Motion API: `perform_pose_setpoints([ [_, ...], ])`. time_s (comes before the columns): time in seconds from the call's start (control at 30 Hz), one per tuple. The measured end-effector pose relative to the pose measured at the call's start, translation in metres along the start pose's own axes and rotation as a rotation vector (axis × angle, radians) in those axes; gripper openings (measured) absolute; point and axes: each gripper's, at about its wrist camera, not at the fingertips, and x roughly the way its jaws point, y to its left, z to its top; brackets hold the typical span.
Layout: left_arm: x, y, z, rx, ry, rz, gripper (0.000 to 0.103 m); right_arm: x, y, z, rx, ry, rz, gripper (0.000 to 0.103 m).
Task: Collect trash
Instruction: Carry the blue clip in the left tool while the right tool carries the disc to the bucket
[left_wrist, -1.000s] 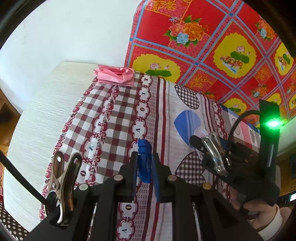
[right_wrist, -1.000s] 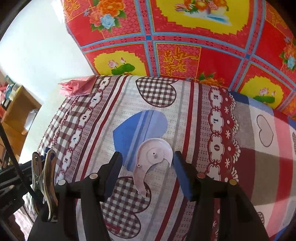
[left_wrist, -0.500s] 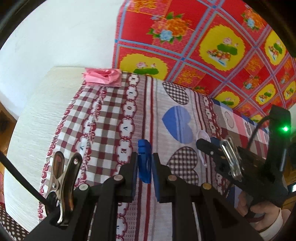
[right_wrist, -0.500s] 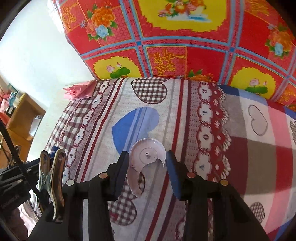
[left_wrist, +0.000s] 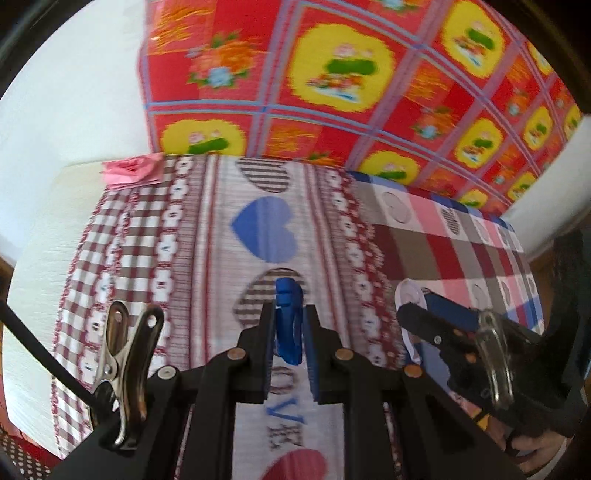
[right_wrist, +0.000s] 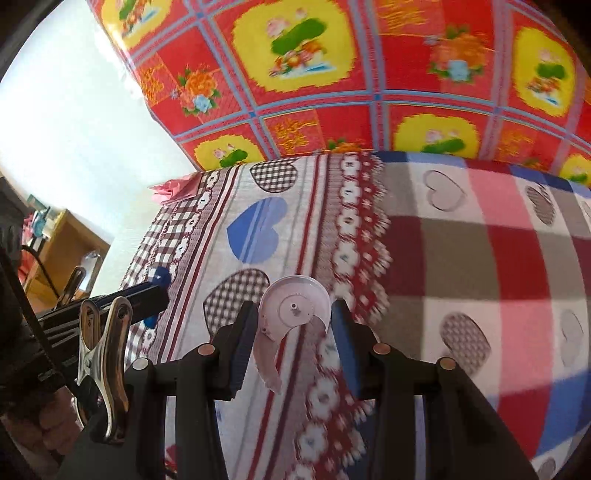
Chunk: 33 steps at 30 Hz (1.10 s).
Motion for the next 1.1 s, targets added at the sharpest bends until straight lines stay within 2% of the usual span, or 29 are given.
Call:
perform_pose_setpoints([
  [0.33,-0.004,-0.087,-0.017,0.115,0.028,-0.058,0.015,-0.070,-0.057,-0.047,0.121,-0.075,-0.031,0.042],
  [0.6,-0.009,-0.181,-0.044,0.241,0.049,-0.122,0.015,-0.135,-0.117,-0.082,0.221,-0.162,-0.097,0.042],
  [0.77,-0.010,-0.236,-0.065,0.285,0.072,-0.169,0.015,-0.174,-0.153,-0.107,0.253,-0.192,-0.142,0.042],
  [1.1,-0.011,-0.324,-0.095,0.324,0.060,-0.191,0.015,-0.245,-0.231,-0.146,0.290,-0.254,-0.226,0.042],
])
